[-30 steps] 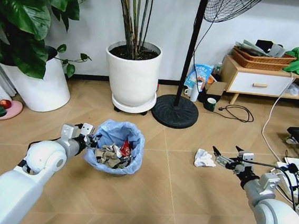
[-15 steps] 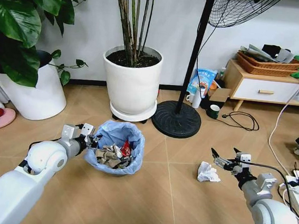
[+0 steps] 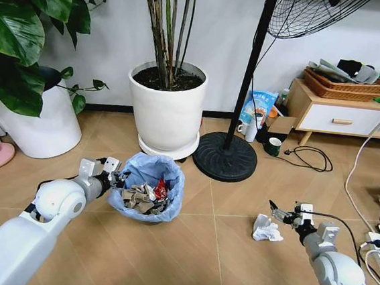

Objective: Pick up the trash bin and place the garbage on the floor into it.

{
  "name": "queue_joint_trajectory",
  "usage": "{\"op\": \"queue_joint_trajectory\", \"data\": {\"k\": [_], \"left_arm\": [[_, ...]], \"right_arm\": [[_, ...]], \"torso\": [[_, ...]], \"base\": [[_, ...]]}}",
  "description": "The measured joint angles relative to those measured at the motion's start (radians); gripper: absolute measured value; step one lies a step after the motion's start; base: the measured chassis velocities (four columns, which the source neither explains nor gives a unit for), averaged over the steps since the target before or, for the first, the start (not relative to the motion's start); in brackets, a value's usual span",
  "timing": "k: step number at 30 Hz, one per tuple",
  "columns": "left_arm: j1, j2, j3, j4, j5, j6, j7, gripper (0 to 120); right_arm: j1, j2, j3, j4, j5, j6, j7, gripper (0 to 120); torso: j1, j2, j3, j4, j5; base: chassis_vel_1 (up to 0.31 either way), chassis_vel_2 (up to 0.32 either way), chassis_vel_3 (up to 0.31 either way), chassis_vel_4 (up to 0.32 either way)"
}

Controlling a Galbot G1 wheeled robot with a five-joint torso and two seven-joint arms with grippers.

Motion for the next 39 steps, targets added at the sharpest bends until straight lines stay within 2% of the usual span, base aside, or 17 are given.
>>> {"op": "queue_joint_trajectory", "data": {"k": [9,17,25,34,36,38,39], "left_arm": [[-0.002,-0.001,0.005,-0.012,-0.001,0.000,-0.006,0],[-0.001,-0.009,0.007,-0.013,-0.001,0.000,-0.009,0],[-0.004,-0.010,0.019,-0.015,-0.002,0.000,-0.013,0],[-0.003,-0.003,0.020,-0.017,-0.004,0.000,-0.014,0],[-0.003,-0.003,0.020,-0.017,-0.004,0.000,-0.014,0],[-0.003,-0.003,0.020,-0.017,-0.004,0.000,-0.014,0],[-0.003,-0.003,0.020,-0.017,-0.004,0.000,-0.014,0]], "right_arm": [[0.152,-0.007,-0.112,-0.214,-0.011,-0.033,0.001,100],[0.169,0.004,-0.136,-0.294,-0.039,-0.042,0.001,100],[0.233,0.049,-0.165,-0.441,-0.098,-0.026,-0.001,100],[0.284,0.092,-0.177,-0.540,-0.134,-0.010,0.000,100],[0.288,0.096,-0.177,-0.551,-0.136,-0.003,0.002,98],[0.294,0.099,-0.176,-0.567,-0.141,0.005,0.003,86],[0.294,0.099,-0.176,-0.567,-0.141,0.005,0.003,86]], "torso": [[0.000,0.000,0.000,0.0003,0.0001],[0.000,0.000,0.000,-0.0001,0.0001],[0.000,0.000,0.000,0.0000,0.0000],[0.000,0.000,0.000,0.0001,0.0004],[0.000,0.000,0.000,0.0001,0.0003],[0.000,0.000,0.000,0.0001,-0.0001],[0.000,0.000,0.000,0.0001,-0.0001]], "base": [[0.000,0.000,0.000,0.000],[0.000,0.000,0.000,0.000],[0.000,0.000,0.000,0.000],[0.000,0.000,0.000,0.000],[0.000,0.000,0.000,0.000],[0.000,0.000,0.000,0.000],[0.000,0.000,0.000,0.000]]}}
